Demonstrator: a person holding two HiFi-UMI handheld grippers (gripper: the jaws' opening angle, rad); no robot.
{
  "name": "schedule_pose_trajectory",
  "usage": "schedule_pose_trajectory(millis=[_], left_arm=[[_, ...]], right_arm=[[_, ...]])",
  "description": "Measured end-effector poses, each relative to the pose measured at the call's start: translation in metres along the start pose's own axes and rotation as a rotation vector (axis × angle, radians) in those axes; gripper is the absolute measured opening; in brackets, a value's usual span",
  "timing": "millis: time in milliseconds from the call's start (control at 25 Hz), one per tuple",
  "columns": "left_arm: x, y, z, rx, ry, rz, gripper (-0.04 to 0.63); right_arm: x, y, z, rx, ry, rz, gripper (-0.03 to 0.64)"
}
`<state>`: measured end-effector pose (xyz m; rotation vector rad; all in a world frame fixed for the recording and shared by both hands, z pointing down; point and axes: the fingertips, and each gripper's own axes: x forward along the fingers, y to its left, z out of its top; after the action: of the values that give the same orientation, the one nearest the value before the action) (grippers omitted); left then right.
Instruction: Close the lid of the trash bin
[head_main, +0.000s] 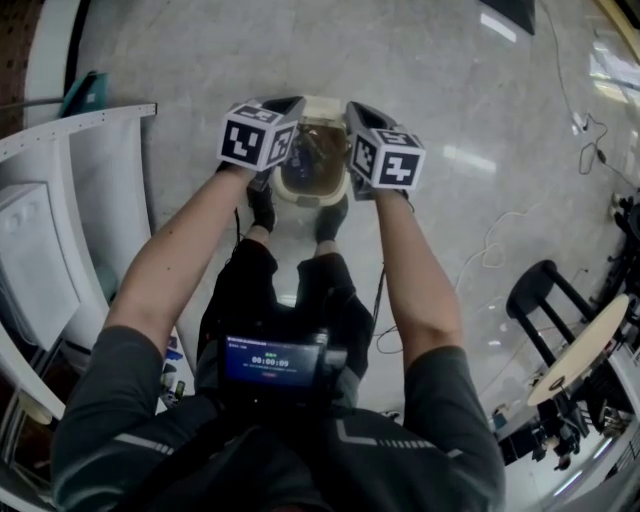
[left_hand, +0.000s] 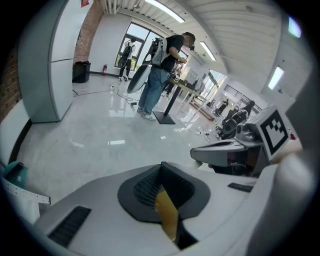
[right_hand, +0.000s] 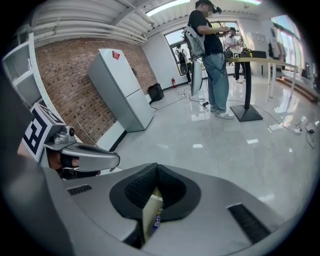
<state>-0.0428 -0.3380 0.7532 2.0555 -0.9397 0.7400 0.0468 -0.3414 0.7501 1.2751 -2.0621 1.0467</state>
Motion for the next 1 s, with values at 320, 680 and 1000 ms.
schedule_pose_trajectory(millis=[320, 680, 1000], left_arm=[[-0.013, -0.018, -0.026, -0.027, 0.022, -0.023, -0.003], [-0.018, -0.030, -0.089, -0.001, 0.083, -0.020, -0.003], [-0.014, -0.048, -0.148, 0.051, 0.197, -0.038, -0.003]], right_arm=[[-0.018, 0.009, -0.031, -0.022, 0.032, -0.014, 0.003], [-0.030, 0.021, -0.096, 0.013, 0.108, 0.000, 0.003], [-0.034, 0.028, -0.156, 0.049, 0.190, -0.009, 0.003]])
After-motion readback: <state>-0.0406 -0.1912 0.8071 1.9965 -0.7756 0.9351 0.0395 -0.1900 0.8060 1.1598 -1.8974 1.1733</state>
